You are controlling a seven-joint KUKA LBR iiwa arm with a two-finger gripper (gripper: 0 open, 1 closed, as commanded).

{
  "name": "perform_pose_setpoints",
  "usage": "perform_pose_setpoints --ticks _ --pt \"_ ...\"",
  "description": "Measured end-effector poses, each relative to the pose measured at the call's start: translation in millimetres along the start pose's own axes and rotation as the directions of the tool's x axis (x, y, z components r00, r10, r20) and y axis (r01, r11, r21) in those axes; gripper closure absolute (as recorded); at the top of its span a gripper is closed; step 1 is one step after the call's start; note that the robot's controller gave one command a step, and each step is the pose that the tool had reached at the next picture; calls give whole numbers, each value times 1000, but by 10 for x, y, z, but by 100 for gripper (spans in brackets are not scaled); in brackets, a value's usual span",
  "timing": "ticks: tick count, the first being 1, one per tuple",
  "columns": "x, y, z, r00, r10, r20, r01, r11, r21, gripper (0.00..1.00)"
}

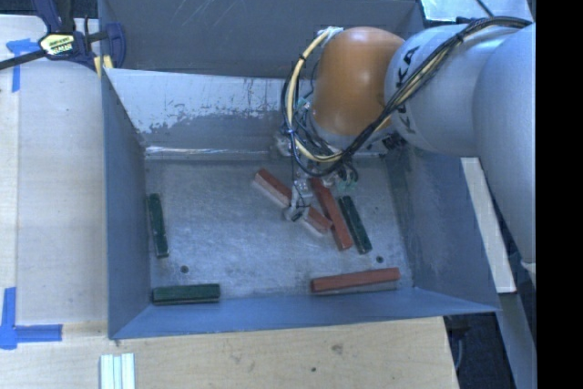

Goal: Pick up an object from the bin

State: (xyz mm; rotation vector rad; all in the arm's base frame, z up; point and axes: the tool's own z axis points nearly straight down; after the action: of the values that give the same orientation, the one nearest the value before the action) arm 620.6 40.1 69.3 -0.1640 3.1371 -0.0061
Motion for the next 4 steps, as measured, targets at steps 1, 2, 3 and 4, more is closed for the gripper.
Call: perform_pose_setpoints --ticks 1,2,3,4 --pt "-47 -309 -103 964 -265 7 265 964 -1 0" --pt "-45 -294 -100 965 -263 6 263 965 -3 100" --pt "298 -398 -610 855 -519 4 519 855 -1 100" --pt "304 -393 -595 856 -517 2 517 856 -4 0"
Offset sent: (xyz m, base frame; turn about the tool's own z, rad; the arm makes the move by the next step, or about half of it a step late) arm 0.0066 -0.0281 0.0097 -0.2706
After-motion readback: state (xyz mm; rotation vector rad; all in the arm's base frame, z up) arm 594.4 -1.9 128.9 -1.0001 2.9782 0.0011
